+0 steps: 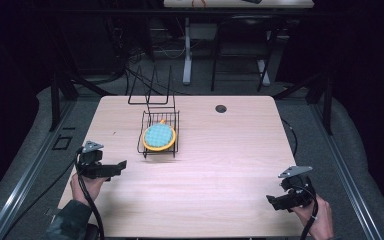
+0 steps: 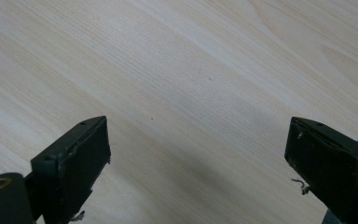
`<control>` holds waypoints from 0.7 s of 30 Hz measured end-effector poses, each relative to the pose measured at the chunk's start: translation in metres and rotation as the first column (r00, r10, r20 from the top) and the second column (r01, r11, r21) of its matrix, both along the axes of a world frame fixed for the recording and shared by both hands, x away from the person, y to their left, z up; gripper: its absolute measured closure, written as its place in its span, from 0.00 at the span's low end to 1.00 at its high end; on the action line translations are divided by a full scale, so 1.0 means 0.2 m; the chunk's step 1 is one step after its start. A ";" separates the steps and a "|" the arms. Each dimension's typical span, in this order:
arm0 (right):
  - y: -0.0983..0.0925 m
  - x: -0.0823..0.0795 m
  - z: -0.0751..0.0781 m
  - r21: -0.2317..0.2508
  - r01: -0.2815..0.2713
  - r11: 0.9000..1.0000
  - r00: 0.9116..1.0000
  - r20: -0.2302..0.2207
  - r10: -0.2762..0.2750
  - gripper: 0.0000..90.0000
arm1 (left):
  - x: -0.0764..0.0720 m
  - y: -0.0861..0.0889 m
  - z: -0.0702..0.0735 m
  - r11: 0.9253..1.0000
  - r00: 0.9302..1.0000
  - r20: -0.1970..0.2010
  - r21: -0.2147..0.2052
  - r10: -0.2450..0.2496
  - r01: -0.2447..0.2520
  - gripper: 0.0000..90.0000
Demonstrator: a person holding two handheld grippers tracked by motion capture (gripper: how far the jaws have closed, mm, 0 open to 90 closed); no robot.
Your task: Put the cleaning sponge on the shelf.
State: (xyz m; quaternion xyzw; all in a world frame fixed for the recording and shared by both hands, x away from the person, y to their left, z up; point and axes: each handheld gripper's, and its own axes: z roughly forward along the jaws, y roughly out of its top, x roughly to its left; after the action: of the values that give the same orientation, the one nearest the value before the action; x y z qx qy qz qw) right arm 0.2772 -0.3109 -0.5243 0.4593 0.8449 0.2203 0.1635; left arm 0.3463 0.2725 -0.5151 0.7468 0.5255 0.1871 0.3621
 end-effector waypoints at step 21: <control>-0.01 0.02 -0.02 -0.017 0.019 1.000 1.000 -0.015 -0.020 0.07 | 0.04 -0.03 -0.05 0.997 0.996 -0.055 0.025 -0.067 0.068 0.00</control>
State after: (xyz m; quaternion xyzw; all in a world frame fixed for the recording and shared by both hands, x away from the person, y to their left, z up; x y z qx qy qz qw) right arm 0.2814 -0.3136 -0.5292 0.4678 0.8434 0.2080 0.1630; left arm 0.3537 0.2664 -0.5256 0.7737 0.5071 0.1616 0.3437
